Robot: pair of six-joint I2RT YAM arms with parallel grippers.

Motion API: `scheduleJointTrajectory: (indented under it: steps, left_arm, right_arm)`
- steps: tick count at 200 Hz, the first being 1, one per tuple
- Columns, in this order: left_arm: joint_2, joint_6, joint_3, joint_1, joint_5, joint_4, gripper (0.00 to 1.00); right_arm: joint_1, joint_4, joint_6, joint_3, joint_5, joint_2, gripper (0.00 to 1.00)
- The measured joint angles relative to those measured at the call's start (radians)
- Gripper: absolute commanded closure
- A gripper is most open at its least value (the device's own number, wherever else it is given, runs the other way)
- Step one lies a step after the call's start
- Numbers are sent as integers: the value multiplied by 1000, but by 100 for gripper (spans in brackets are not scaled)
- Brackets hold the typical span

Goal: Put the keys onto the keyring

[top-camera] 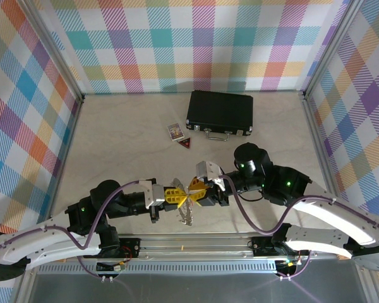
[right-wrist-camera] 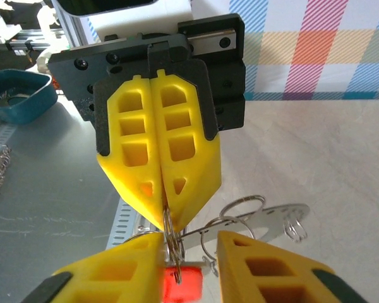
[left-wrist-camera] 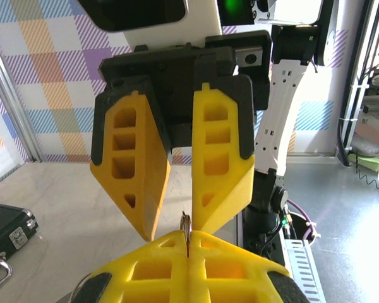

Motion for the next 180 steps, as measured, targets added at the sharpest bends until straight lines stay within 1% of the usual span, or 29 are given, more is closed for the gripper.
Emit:
scheduleJointTrajectory:
  steps: [9, 33, 46, 84, 120, 135, 147, 165, 180]
  left_arm:
    - [0, 0, 0, 0, 0, 4, 100]
    - [1, 0, 0, 0, -1, 14, 100]
    - [0, 0, 0, 0, -1, 14, 100]
    - [5, 0, 0, 0, -21, 2, 100]
    - [27, 29, 30, -1, -138, -109, 85]
    - [41, 45, 50, -1, -172, -156, 82]
    - [55, 56, 68, -1, -187, -188, 83]
    - [74, 64, 91, -1, -200, -223, 90]
    - [86, 74, 100, -1, -201, -245, 90]
  right_arm:
    - [0, 0, -2, 0, -6, 2, 81]
    - [0, 5, 0, 0, -23, 2, 95]
    - [0, 3, -5, 0, -29, 1, 100]
    - [0, -14, -31, 1, -18, 4, 100]
    - [1, -105, -85, 54, 61, 73, 100]
    - [6, -147, -107, 80, 94, 107, 100]
    - [13, -175, -118, 97, 116, 128, 100]
    - [18, -202, -133, 111, 140, 147, 100]
    - [21, -226, -138, 123, 158, 158, 100]
